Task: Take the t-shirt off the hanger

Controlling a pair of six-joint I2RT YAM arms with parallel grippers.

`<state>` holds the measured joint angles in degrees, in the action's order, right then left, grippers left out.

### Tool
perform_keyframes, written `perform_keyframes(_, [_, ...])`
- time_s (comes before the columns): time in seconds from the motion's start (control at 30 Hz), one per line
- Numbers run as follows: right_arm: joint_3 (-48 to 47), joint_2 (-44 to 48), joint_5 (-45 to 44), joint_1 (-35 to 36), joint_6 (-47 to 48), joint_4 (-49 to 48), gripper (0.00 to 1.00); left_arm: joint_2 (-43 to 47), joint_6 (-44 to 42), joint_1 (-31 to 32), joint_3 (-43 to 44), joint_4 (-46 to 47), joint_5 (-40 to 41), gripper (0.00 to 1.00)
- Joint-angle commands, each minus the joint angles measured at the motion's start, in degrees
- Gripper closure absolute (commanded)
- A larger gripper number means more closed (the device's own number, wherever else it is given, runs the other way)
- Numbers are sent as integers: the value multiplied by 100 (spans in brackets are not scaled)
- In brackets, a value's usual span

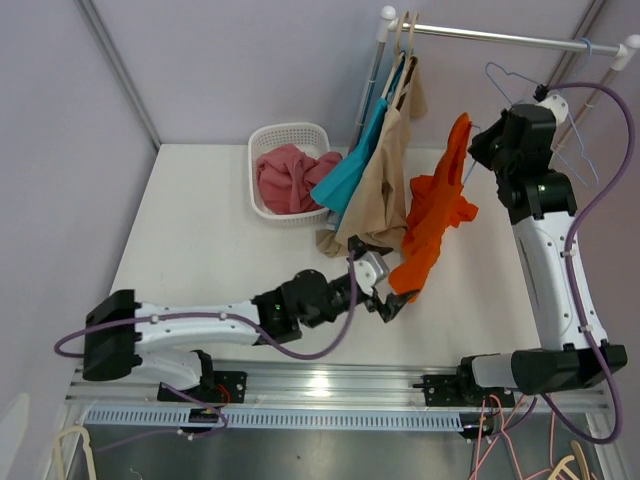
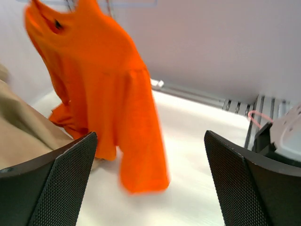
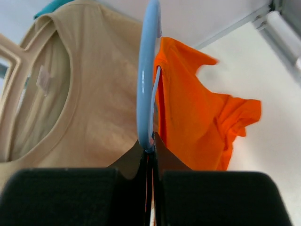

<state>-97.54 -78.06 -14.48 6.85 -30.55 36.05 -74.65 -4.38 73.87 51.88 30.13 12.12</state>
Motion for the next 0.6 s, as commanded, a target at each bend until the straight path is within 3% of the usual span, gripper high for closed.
perform_keyframes(0.0, [95,634,-37,149,-681,-943,100,-470,-309,189,-64,1495,491,1])
perform_keyframes(0.13, [-238,757,112,246,-593,-548,100,-1339,-291,242,6,2286,1115,0])
perform_keyframes(0.37, [-318,1108,165,308,-506,-196,100,-2202,-652,181,954,1937,1654,2])
perform_keyframes(0.4, [-353,1118,139,299,-488,-117,100,-2220,-678,155,1034,1779,1549,72])
perform_keyframes(0.43, [-389,1118,95,299,-461,32,100,-2220,-678,163,1096,1690,1557,99])
perform_keyframes(0.57, [-696,890,-125,308,-373,551,100,-1861,-896,425,676,2277,1610,99])
